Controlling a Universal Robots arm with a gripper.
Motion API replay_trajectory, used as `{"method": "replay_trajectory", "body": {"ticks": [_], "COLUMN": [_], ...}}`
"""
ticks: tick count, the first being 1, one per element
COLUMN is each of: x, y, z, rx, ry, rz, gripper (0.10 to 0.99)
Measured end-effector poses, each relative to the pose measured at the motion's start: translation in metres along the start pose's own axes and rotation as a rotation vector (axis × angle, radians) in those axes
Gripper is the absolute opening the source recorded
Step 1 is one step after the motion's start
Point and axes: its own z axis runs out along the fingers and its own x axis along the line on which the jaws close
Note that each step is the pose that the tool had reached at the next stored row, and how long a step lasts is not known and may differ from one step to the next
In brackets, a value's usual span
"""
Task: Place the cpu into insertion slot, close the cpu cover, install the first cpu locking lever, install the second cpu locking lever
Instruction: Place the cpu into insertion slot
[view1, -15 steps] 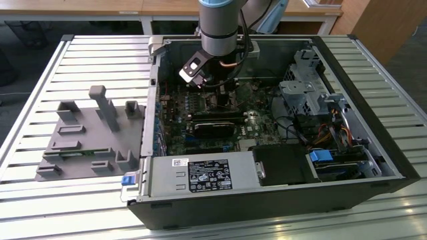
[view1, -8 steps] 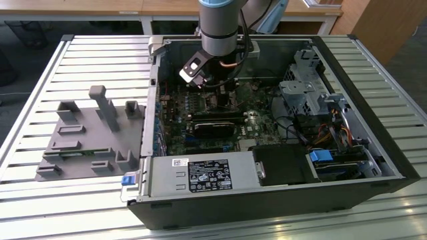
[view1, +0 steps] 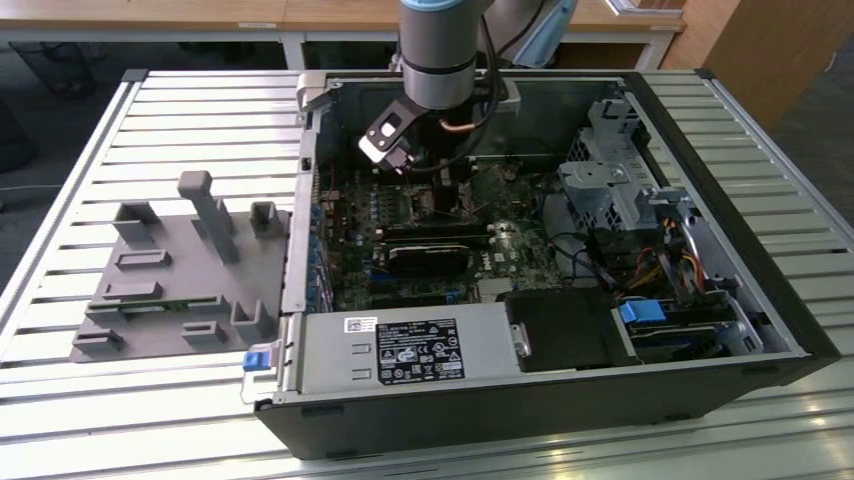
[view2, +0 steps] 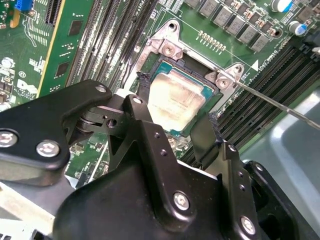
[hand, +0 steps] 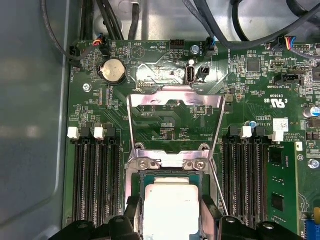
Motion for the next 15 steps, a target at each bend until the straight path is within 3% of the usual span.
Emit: {"method": "replay_trajectory", "body": {"ticks": [4,6,7,9,10,15], "x": [0.0001,0.0,0.0,0.0,0.0,0.0001], "y": [0.0007,0.0022,0.0032,0.0049,0.0056,0.008], "z": [-0.003,-0.0033,-0.0035,-0.0041,-0.0045,-0.0068], "rx": [0.002,0.005,0.008,0.013,0.016,0.034], "ry": [0.0002,0.0001,0.0,-0.0002,-0.0002,-0.0004], "rz": [0.0,0.0,0.0,0.0,0.0,0.0], "gripper": [0.584,0.463,0.463,0.345,0.345,0.114]}}
